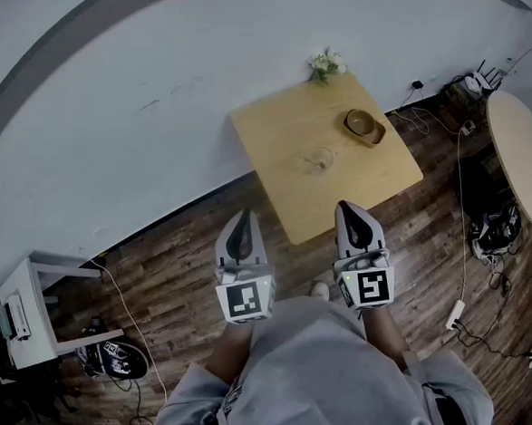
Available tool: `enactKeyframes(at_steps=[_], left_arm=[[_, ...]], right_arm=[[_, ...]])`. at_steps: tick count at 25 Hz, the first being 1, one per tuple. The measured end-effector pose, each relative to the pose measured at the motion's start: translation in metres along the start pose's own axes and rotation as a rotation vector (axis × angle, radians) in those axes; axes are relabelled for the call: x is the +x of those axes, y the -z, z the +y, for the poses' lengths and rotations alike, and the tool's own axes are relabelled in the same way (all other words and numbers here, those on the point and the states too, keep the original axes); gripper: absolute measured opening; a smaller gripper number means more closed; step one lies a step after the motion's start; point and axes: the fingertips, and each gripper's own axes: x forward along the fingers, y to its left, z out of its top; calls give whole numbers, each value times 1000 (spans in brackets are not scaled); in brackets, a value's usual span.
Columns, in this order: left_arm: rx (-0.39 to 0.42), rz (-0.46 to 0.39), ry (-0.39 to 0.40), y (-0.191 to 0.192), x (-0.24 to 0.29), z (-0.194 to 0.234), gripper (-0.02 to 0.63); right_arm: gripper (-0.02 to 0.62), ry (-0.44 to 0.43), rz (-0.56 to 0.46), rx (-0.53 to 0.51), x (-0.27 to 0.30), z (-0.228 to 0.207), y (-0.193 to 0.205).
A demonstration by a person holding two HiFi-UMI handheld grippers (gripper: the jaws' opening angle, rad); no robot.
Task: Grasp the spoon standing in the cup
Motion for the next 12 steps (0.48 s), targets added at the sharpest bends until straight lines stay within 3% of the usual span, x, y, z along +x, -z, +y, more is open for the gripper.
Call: enactKeyframes(at_steps=[12], left_arm=[[2, -2, -8, -1, -2, -7, 2]], right_arm=[[-2, -14, 3, 2, -4, -2, 1]])
